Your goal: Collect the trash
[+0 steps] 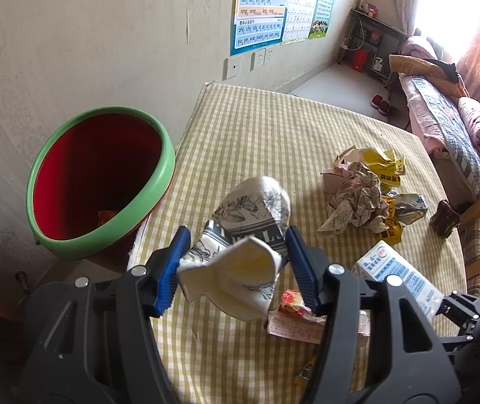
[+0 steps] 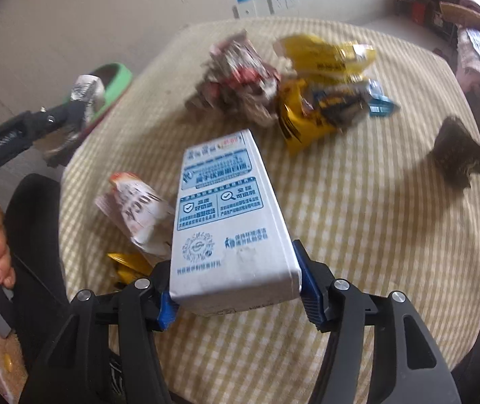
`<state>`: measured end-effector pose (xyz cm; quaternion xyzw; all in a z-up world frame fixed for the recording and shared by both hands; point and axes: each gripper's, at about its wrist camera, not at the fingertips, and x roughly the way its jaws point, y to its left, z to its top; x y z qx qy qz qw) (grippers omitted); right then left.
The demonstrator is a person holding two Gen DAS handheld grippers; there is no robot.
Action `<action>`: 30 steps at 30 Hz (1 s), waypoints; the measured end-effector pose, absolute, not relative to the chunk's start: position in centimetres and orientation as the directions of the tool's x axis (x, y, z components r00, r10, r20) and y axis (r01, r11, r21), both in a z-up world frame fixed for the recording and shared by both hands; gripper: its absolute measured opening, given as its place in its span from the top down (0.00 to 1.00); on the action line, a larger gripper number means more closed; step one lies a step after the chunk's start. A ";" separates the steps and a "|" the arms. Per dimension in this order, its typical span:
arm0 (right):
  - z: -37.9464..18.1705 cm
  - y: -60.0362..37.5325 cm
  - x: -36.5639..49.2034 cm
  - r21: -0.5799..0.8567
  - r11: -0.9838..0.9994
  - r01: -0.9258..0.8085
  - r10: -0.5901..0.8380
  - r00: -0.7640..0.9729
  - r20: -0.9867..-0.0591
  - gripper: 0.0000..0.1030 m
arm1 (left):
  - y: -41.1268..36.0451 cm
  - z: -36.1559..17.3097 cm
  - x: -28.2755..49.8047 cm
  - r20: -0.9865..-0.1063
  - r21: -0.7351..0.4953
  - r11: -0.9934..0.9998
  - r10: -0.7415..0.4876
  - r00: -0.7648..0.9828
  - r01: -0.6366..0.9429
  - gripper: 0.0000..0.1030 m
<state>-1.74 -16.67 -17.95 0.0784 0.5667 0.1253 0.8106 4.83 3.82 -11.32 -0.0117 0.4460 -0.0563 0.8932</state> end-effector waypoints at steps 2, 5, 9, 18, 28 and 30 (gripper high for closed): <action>-18.0 -17.0 -1.6 0.288 0.953 -0.095 0.303 0.329 -0.894 0.44 | 3.8 -11.6 4.9 -0.797 -0.072 0.993 -0.112 0.593 0.091 0.45; -17.9 -16.8 -1.4 0.252 0.962 -0.105 0.273 0.343 -0.899 0.44 | 3.6 -11.9 4.8 -0.802 -0.075 0.993 -0.117 0.585 0.095 0.45; -18.6 -16.2 -1.0 0.237 0.965 -0.108 0.259 0.308 -0.915 0.33 | 3.5 -12.1 4.8 -0.804 -0.071 0.993 -0.114 0.583 0.097 0.45; -18.1 -17.1 -1.5 0.240 0.965 -0.102 0.261 0.336 -0.905 0.32 | 3.4 -14.7 5.6 -0.874 -0.061 0.993 -0.101 0.475 0.099 0.45; -17.7 -16.9 -0.4 0.235 0.965 -0.119 0.262 0.359 -0.896 0.33 | 3.4 -17.4 5.6 -0.937 -0.058 0.994 -0.088 0.338 0.098 0.45; -18.5 -16.3 -0.3 0.228 0.966 -0.120 0.256 0.345 -0.903 0.33 | 3.4 -17.4 5.5 -0.936 -0.059 0.993 -0.090 0.341 0.101 0.51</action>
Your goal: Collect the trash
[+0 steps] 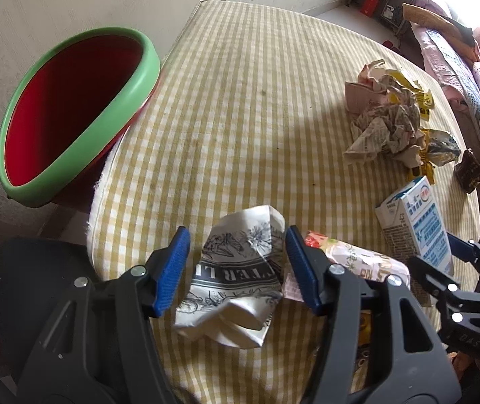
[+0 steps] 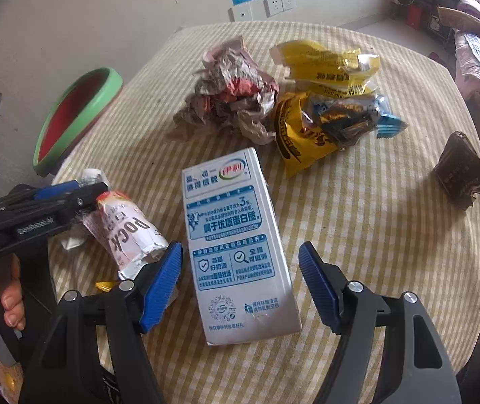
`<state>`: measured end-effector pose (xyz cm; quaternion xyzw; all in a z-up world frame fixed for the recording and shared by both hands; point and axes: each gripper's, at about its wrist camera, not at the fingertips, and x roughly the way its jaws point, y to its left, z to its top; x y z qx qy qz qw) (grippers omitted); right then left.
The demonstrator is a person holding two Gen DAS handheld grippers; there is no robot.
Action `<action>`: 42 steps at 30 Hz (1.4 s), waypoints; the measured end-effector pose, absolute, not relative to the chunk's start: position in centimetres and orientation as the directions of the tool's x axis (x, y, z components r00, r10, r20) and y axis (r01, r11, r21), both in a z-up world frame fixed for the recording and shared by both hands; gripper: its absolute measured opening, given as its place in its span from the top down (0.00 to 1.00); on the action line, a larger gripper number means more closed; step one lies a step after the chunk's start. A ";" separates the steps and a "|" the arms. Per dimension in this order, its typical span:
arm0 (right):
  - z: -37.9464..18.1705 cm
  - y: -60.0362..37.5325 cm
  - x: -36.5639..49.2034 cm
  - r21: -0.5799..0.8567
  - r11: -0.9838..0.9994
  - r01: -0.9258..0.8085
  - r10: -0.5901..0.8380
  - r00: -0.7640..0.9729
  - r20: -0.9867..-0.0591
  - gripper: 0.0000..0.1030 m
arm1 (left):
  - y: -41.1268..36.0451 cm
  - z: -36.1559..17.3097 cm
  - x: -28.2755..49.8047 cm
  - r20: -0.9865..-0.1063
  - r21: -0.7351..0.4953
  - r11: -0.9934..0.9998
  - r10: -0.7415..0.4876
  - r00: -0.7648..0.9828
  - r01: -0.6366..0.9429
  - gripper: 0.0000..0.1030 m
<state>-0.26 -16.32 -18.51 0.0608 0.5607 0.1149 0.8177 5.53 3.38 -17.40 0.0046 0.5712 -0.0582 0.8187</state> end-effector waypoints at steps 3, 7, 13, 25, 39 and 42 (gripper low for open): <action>-19.6 -16.4 0.0 0.219 0.969 -0.113 0.244 0.320 -0.915 0.42 | 3.4 -17.3 5.3 -0.934 -0.064 0.993 -0.095 0.344 0.100 0.55; -18.8 -16.9 -0.4 0.226 0.968 -0.110 0.250 0.367 -0.896 0.46 | 3.6 -16.1 5.0 -0.907 -0.104 0.990 -0.133 0.400 0.095 0.56; -15.1 -17.2 -0.7 0.259 0.957 -0.128 0.289 0.473 -0.833 0.46 | 4.1 -12.7 4.3 -0.841 -0.085 0.994 -0.112 0.529 0.075 0.57; -10.1 -14.5 -0.3 0.297 0.933 -0.204 0.360 0.550 -0.754 0.46 | 5.6 -7.7 4.0 -0.747 -0.087 0.995 -0.097 0.658 0.047 0.57; -8.2 -10.6 0.4 0.291 0.919 -0.267 0.393 0.540 -0.745 0.45 | 8.1 -6.9 3.8 -0.718 -0.122 0.993 -0.083 0.691 -0.007 0.57; -8.0 -9.9 0.5 0.283 0.918 -0.279 0.393 0.536 -0.747 0.45 | 8.5 -6.8 3.7 -0.714 -0.126 0.992 -0.081 0.696 -0.015 0.57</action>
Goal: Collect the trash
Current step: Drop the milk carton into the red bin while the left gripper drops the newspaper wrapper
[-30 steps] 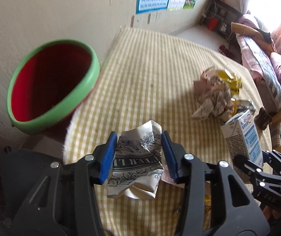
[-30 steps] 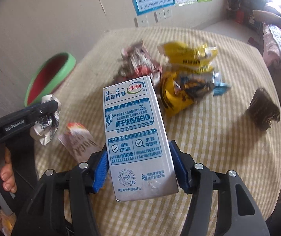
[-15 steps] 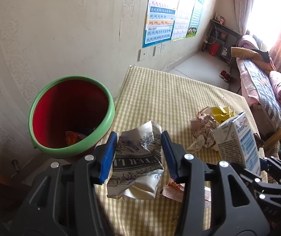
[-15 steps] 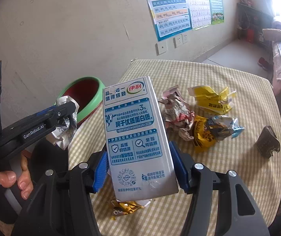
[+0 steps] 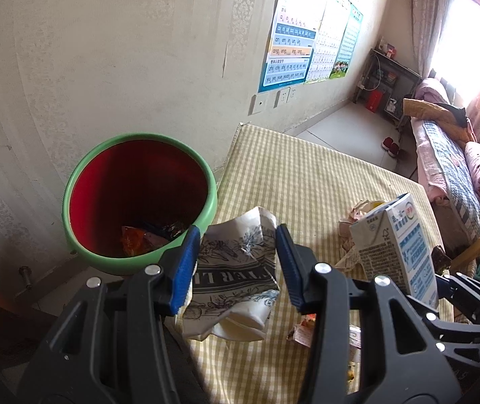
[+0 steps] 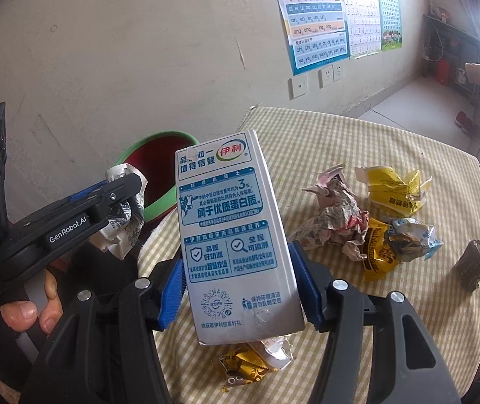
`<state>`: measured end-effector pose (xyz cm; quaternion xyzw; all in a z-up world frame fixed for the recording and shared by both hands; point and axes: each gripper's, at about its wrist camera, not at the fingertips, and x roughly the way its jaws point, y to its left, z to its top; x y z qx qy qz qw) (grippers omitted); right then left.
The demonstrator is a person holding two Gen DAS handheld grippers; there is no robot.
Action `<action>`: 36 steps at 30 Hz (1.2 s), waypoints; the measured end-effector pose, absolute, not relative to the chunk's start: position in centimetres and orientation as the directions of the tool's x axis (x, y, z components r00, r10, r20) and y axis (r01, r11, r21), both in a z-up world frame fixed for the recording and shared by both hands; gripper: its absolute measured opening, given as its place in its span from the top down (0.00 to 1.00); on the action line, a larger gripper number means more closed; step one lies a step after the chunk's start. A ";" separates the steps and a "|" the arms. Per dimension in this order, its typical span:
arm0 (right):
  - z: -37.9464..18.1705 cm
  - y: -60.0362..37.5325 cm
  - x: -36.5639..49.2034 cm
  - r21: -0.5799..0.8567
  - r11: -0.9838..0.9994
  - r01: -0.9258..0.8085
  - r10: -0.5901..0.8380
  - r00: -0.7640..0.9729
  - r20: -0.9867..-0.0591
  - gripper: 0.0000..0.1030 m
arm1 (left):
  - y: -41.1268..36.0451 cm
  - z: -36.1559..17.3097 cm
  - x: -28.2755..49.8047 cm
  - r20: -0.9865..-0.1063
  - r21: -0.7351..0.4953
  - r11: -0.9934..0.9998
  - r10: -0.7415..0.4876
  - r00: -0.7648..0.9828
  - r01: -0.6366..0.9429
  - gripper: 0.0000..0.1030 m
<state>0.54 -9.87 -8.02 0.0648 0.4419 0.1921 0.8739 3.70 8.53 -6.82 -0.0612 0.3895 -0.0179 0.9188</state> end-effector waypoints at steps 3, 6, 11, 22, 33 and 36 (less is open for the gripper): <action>-7.9 -9.1 0.8 0.277 0.916 -0.289 0.394 0.530 -0.751 0.45 | 9.1 -6.7 3.5 -0.710 -0.132 0.991 -0.078 0.700 -0.024 0.57; -7.7 -8.3 1.0 0.271 0.914 -0.302 0.397 0.524 -0.753 0.45 | 9.4 -6.8 3.6 -0.708 -0.133 0.990 -0.069 0.703 -0.037 0.57; -7.7 -7.2 1.3 0.272 0.907 -0.321 0.408 0.515 -0.754 0.45 | 10.6 -6.5 3.9 -0.701 -0.127 0.989 -0.036 0.712 -0.074 0.57; -7.6 -4.8 3.1 0.295 0.889 -0.351 0.442 0.486 -0.754 0.45 | 13.2 -6.6 4.8 -0.698 -0.131 0.981 0.009 0.716 -0.140 0.57; -7.3 -1.9 5.5 0.297 0.872 -0.390 0.465 0.469 -0.751 0.45 | 16.3 -6.5 6.6 -0.695 -0.136 0.971 0.048 0.717 -0.197 0.57; -7.4 -1.1 6.3 0.295 0.870 -0.396 0.467 0.465 -0.752 0.45 | 16.9 -6.6 6.9 -0.695 -0.136 0.969 0.054 0.717 -0.205 0.57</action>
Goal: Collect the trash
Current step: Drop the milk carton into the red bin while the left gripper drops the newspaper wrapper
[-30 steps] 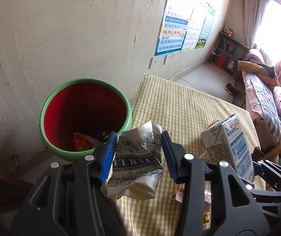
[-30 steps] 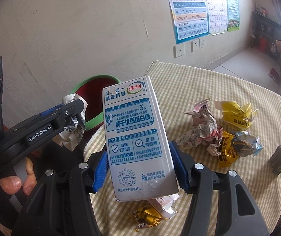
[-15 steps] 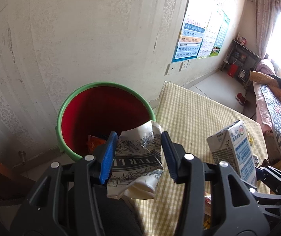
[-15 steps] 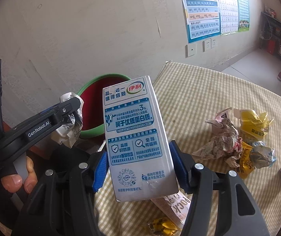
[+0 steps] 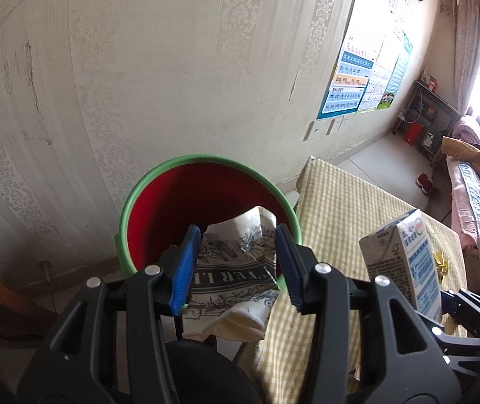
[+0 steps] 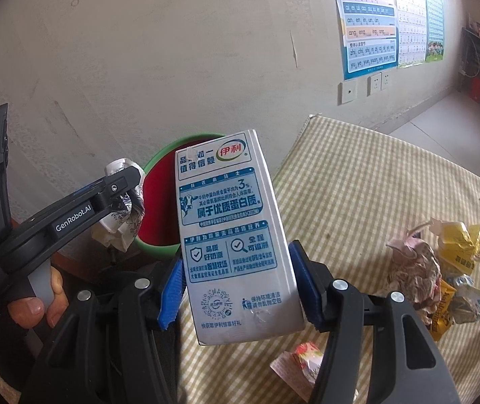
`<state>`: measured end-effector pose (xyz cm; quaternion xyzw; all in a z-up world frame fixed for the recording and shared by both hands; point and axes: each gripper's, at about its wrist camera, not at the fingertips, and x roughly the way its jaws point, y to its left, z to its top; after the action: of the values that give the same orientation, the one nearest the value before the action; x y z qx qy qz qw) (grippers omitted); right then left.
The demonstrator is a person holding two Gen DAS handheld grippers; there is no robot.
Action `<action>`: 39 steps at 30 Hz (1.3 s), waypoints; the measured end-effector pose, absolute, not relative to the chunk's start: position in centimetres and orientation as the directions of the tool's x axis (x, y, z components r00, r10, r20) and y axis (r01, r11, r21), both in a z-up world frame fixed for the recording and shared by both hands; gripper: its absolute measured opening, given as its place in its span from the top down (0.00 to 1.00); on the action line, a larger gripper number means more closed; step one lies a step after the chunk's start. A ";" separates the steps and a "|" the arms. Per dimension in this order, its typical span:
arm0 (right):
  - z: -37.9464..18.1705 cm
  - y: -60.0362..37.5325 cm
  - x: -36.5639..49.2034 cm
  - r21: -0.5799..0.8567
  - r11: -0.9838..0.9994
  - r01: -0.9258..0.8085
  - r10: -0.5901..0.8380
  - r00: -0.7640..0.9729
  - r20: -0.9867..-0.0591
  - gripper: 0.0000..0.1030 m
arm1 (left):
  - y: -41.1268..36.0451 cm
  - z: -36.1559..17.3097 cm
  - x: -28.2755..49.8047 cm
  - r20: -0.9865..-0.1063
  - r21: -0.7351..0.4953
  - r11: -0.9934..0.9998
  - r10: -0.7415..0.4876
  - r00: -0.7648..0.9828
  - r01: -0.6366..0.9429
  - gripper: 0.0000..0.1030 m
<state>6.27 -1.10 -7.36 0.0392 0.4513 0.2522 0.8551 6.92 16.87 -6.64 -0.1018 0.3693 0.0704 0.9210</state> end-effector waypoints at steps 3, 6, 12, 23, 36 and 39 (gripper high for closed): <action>-7.4 -0.3 7.3 0.304 0.866 -0.397 0.475 0.459 -0.751 0.45 | 17.5 -6.8 7.6 -0.698 -0.135 0.968 0.059 0.714 -0.213 0.57; -7.4 0.5 8.3 0.317 0.861 -0.398 0.485 0.454 -0.748 0.45 | 18.0 -7.0 8.0 -0.702 -0.131 0.966 0.067 0.709 -0.221 0.57; -7.6 2.4 10.3 0.327 0.852 -0.409 0.498 0.441 -0.746 0.45 | 19.0 -7.5 9.2 -0.711 -0.120 0.964 0.083 0.698 -0.238 0.57; -8.6 4.3 13.4 0.366 0.840 -0.401 0.521 0.407 -0.750 0.45 | 20.5 -8.4 11.0 -0.730 -0.118 0.958 0.096 0.677 -0.263 0.57; -9.7 6.0 15.4 0.382 0.831 -0.404 0.535 0.391 -0.749 0.45 | 21.9 -9.6 12.3 -0.752 -0.126 0.949 0.098 0.652 -0.288 0.57; -9.6 6.2 15.7 0.394 0.827 -0.400 0.543 0.389 -0.744 0.45 | 22.2 -9.8 12.4 -0.754 -0.124 0.948 0.103 0.649 -0.294 0.56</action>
<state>15.71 6.21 -9.64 0.0750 0.4740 0.2840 0.8301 12.42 22.16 -9.76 -0.1184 0.4042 0.1104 0.9002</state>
